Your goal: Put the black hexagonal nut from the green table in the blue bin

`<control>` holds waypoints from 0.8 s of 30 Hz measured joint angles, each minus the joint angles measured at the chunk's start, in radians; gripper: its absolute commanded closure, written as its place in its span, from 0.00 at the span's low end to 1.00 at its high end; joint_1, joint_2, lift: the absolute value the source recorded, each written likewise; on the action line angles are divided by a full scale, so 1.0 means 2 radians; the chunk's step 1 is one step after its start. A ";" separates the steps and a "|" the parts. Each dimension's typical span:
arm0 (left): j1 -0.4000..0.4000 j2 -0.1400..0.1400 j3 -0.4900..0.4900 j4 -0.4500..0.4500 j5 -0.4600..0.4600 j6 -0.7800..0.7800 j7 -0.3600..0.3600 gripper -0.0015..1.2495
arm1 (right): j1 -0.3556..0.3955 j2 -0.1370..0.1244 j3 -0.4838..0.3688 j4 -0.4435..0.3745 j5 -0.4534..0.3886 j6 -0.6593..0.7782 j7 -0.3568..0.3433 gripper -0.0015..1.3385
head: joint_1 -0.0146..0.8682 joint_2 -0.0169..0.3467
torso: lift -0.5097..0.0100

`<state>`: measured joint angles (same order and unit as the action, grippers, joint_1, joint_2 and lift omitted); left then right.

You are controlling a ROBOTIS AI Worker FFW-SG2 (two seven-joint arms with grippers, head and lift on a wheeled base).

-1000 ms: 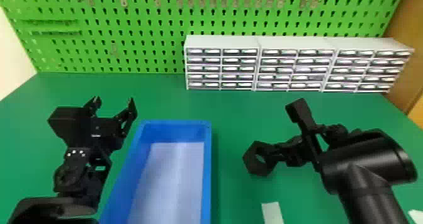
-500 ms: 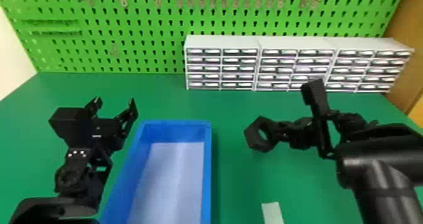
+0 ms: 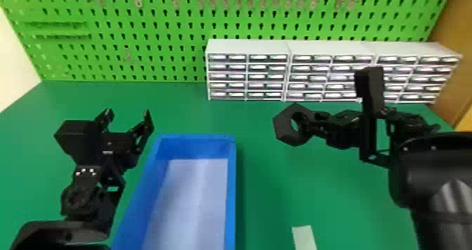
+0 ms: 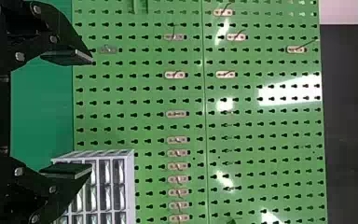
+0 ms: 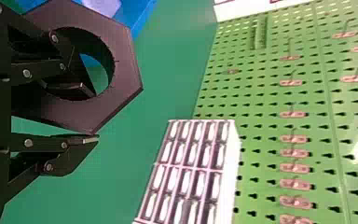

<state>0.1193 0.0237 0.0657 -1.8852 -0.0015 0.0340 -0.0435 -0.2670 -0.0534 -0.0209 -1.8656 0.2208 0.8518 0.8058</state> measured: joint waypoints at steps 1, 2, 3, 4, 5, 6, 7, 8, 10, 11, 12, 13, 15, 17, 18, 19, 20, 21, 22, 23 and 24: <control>0.000 0.000 0.000 0.000 0.000 0.000 0.000 0.35 | 0.000 0.000 0.000 -0.002 -0.004 0.000 0.000 0.82 | 0.76 0.20 | 0.80; 0.000 0.000 0.000 0.000 0.000 0.000 0.000 0.35 | 0.000 0.000 0.001 -0.004 -0.009 0.000 -0.001 0.82 | 0.76 0.20 | 0.80; 0.000 0.000 0.000 0.000 0.000 0.000 0.000 0.35 | 0.000 0.000 0.001 -0.005 -0.014 0.000 -0.001 0.82 | 0.76 0.20 | 0.80; 0.001 0.000 0.000 0.000 0.000 0.000 0.000 0.35 | 0.000 0.000 0.002 -0.005 -0.020 0.000 -0.001 0.82 | 0.76 0.20 | 0.80; 0.001 0.000 0.000 0.000 0.000 0.000 0.000 0.35 | 0.000 -0.001 0.003 -0.006 -0.024 0.001 -0.001 0.82 | 0.76 0.20 | 0.80; 0.001 0.000 0.000 0.000 0.000 0.000 0.000 0.35 | 0.000 -0.001 0.004 -0.006 -0.028 0.002 -0.001 0.82 | 0.76 0.20 | 0.80; 0.001 0.000 0.000 0.000 0.000 0.000 0.000 0.35 | -0.001 -0.002 0.005 -0.006 -0.033 0.004 -0.001 0.82 | 0.76 0.20 | 0.80; 0.001 0.000 0.000 0.000 0.000 0.000 0.000 0.35 | -0.001 -0.003 0.007 -0.006 -0.036 0.005 -0.001 0.82 | 0.76 0.20 | 0.80; 0.001 0.000 0.000 0.000 0.000 0.000 0.000 0.35 | -0.002 -0.004 0.011 -0.007 -0.040 0.007 -0.001 0.82 | 0.76 0.20 | 0.80; 0.001 0.000 0.000 0.000 0.000 0.000 0.000 0.35 | -0.002 -0.005 0.013 -0.008 -0.042 0.009 -0.001 0.82 | 0.76 0.20 | 0.80; 0.001 0.000 0.000 0.000 0.000 0.000 0.000 0.35 | -0.002 -0.005 0.016 -0.009 -0.043 0.010 0.000 0.82 | 0.76 0.20 | 0.80; 0.001 0.000 0.000 0.000 0.000 0.000 0.000 0.35 | -0.003 -0.005 0.018 -0.010 -0.045 0.012 0.000 0.81 | 0.76 0.20 | 0.80; 0.001 0.000 0.000 0.000 0.000 0.000 0.000 0.35 | -0.003 -0.006 0.023 -0.011 -0.047 0.015 0.000 0.82 | 0.76 0.20 | 0.80; 0.001 0.000 0.000 0.000 0.000 0.000 0.000 0.35 | -0.004 -0.007 0.028 -0.012 -0.051 0.018 0.000 0.82 | 0.76 0.20 | 0.80; 0.001 0.000 0.000 0.000 0.000 0.000 0.000 0.35 | -0.005 -0.008 0.031 -0.013 -0.053 0.020 0.000 0.82 | 0.76 0.20 | 0.80; 0.001 0.000 0.000 0.000 0.000 0.000 0.000 0.35 | -0.005 -0.009 0.035 -0.013 -0.055 0.022 0.000 0.81 | 0.76 0.20 | 0.80; 0.001 0.000 0.000 0.000 0.000 0.000 0.000 0.35 | -0.006 -0.009 0.038 -0.013 -0.057 0.024 0.000 0.82 | 0.76 0.20 | 0.80; 0.001 0.000 0.000 0.000 0.000 0.000 0.000 0.35 | -0.006 -0.010 0.041 -0.014 -0.059 0.025 0.000 0.82 | 0.76 0.20 | 0.80; 0.001 0.000 0.000 0.000 0.000 0.000 0.000 0.35 | -0.007 -0.010 0.045 -0.014 -0.062 0.027 0.000 0.82 | 0.76 0.20 | 0.80; 0.001 0.000 0.000 0.000 0.000 0.000 0.000 0.35 | -0.008 -0.010 0.049 -0.014 -0.064 0.028 0.000 0.82 | 0.76 0.20 | 0.80; 0.001 0.000 0.000 0.000 0.000 0.000 0.000 0.35 | -0.008 -0.011 0.052 -0.014 -0.065 0.029 0.000 0.82 | 0.76 0.20 | 0.80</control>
<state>0.1212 0.0230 0.0652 -1.8852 -0.0015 0.0339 -0.0429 -0.2834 -0.0750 0.0836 -1.8928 0.0901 0.9105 0.8053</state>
